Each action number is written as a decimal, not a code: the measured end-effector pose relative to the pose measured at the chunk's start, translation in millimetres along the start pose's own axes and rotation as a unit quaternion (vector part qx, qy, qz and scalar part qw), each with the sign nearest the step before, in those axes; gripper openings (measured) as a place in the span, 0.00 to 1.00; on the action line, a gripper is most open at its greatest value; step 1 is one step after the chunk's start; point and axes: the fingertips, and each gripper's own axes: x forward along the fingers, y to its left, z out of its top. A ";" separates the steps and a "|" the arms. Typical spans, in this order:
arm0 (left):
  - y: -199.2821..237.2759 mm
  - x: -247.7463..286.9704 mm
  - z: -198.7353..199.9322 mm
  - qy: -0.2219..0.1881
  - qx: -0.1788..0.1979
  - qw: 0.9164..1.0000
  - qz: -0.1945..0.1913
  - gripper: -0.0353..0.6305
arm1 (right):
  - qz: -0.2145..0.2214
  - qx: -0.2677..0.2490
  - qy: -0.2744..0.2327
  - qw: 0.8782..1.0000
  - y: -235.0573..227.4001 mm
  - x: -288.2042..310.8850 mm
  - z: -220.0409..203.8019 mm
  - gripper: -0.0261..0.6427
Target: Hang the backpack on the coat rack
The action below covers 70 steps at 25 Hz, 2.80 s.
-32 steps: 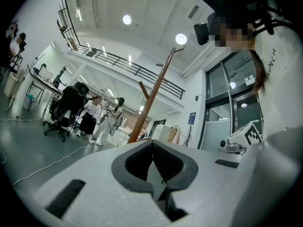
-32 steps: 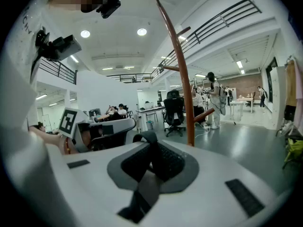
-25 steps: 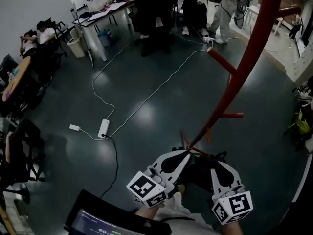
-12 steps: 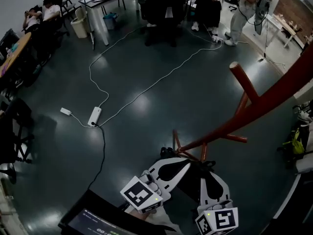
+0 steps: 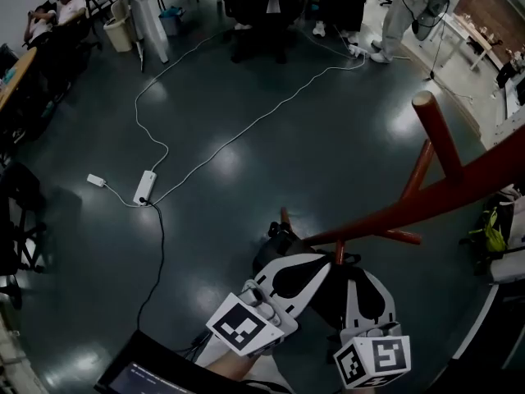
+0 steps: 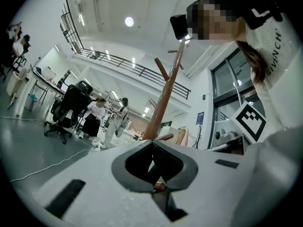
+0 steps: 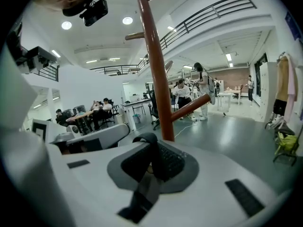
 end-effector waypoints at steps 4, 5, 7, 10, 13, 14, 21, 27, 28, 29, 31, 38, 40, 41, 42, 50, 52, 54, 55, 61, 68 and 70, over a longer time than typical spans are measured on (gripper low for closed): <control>-1.7 3.4 -12.3 0.016 0.019 1.000 0.011 0.07 | -0.008 0.004 0.013 1.000 -10.7 9.2 -9.8 0.10; -2.0 3.9 -14.7 0.017 0.019 1.000 0.012 0.07 | -0.009 0.006 0.017 1.000 -12.8 11.8 -11.0 0.10; -0.9 4.1 -18.3 0.017 0.013 1.000 0.012 0.07 | -0.010 0.007 0.024 1.000 -16.4 17.9 -14.4 0.10; 3.7 0.8 -27.9 0.017 -0.010 1.000 0.020 0.07 | -0.013 0.011 0.035 0.999 -25.4 23.1 -27.6 0.10; 8.5 -2.4 -39.8 0.024 -0.022 0.999 0.027 0.07 | -0.016 0.012 0.044 0.999 -34.7 24.8 -40.2 0.10; 10.2 -2.5 -42.8 0.025 -0.022 0.999 0.028 0.07 | -0.018 0.009 0.047 0.999 -36.0 25.6 -43.2 0.10; 11.4 -5.0 -51.4 0.036 -0.016 0.999 0.024 0.07 | -0.026 -0.065 0.055 0.996 -31.3 36.1 -56.3 0.10; 14.4 -9.9 -55.0 0.037 -0.024 0.999 0.030 0.07 | -0.016 -0.106 0.060 0.992 -32.5 40.3 -66.4 0.10; 14.9 -11.8 -56.7 0.039 -0.025 0.998 0.031 0.07 | -0.009 -0.113 0.063 0.992 -30.8 40.6 -69.3 0.10; 15.4 -13.8 -58.7 0.041 -0.026 0.998 0.032 0.07 | -0.003 -0.121 0.065 0.990 -28.8 40.8 -71.5 0.11; 16.5 -16.5 -62.2 0.045 -0.029 0.998 0.034 0.07 | 0.007 -0.136 0.067 0.988 -25.8 41.7 -73.0 0.11; 19.4 -17.4 -65.7 0.047 -0.035 0.998 0.035 0.07 | 0.006 -0.137 0.068 0.988 -28.2 47.0 -74.7 0.11; 20.6 -17.1 -66.6 0.046 -0.035 0.998 0.035 0.07 | 0.007 -0.134 0.064 0.989 -30.1 47.9 -75.6 0.11; 20.6 -17.4 -66.8 0.046 -0.036 0.998 0.035 0.07 | 0.010 -0.135 0.067 0.989 -30.0 48.1 -78.3 0.11; 19.9 -18.3 -67.0 0.046 -0.036 0.998 0.035 0.07 | 0.013 -0.134 0.074 0.988 -29.5 47.6 -82.7 0.11; 18.2 -27.6 -72.3 0.052 -0.043 0.997 0.040 0.07 | 0.055 -0.079 0.084 0.992 -13.8 38.9 -106.5 0.11; 20.5 -29.4 -75.2 0.055 -0.041 0.997 0.042 0.07 | 0.068 -0.076 0.082 0.991 -5.4 37.8 -107.7 0.11; 24.1 -31.2 -77.7 0.057 -0.035 0.997 0.042 0.07 | 0.076 -0.066 0.086 0.991 3.4 36.4 -110.4 0.11; 24.2 -33.5 -79.6 0.059 -0.033 0.997 0.040 0.07 | 0.082 -0.055 0.087 0.991 9.8 33.6 -111.6 0.11; 23.0 -49.6 -75.2 0.083 -0.029 0.995 0.043 0.07 | 0.115 -0.015 0.070 0.991 35.3 14.4 -101.9 0.09; 2.2 -44.5 -46.1 0.085 -0.004 0.996 0.013 0.07 | 0.128 -0.030 0.056 0.990 41.2 -15.2 -72.1 0.09; -6.6 -41.8 -35.4 0.080 0.001 0.997 0.004 0.07 | 0.129 -0.035 0.046 0.990 41.0 -24.9 -59.6 0.09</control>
